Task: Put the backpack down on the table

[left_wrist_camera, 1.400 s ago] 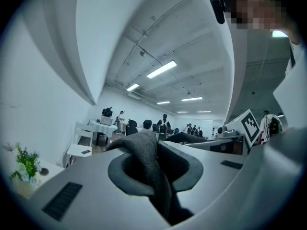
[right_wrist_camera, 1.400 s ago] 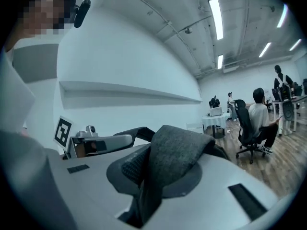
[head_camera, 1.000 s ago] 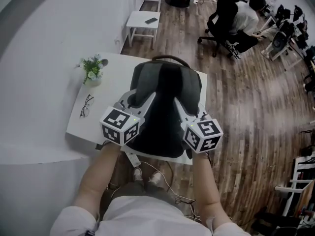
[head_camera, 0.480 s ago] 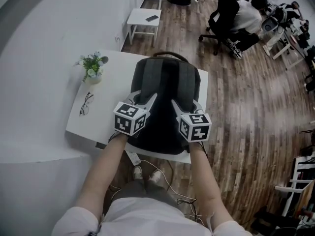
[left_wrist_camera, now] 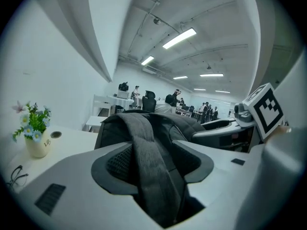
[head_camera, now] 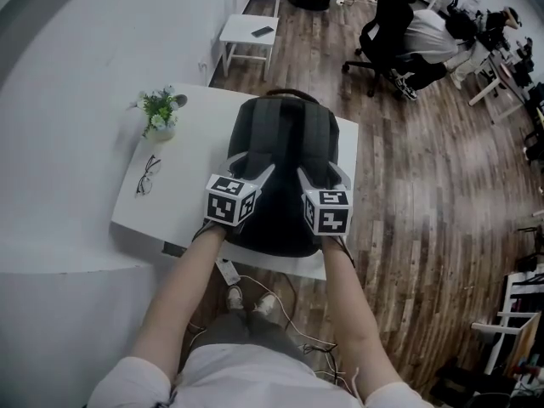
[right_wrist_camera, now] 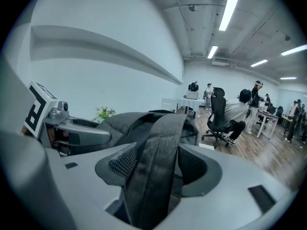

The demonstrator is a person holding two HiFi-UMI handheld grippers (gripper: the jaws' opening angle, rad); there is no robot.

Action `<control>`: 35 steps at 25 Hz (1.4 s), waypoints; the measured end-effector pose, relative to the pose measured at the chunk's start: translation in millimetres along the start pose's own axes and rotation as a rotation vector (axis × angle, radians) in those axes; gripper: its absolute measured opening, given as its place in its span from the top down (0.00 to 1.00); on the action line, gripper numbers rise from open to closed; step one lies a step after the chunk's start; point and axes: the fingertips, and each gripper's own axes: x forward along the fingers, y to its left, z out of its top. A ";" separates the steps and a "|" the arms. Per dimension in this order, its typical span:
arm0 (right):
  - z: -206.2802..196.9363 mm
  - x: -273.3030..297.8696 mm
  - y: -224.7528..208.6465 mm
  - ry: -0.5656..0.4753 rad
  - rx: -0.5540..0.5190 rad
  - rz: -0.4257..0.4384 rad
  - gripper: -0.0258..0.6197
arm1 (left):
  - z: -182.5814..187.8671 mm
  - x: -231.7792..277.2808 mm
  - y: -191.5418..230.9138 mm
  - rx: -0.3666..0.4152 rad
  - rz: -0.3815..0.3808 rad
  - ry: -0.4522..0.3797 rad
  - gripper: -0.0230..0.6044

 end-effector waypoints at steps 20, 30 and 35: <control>-17.8 -51.1 14.8 0.005 0.062 -0.022 0.57 | -13.3 -46.3 2.4 0.055 0.094 -0.015 0.55; -24.1 -89.9 22.2 -0.002 0.074 -0.069 0.85 | -5.8 -85.5 -6.9 0.052 0.134 -0.043 0.92; -13.4 -116.8 24.0 -0.061 0.131 -0.056 0.89 | 4.0 -104.4 -20.3 0.061 0.114 -0.040 0.93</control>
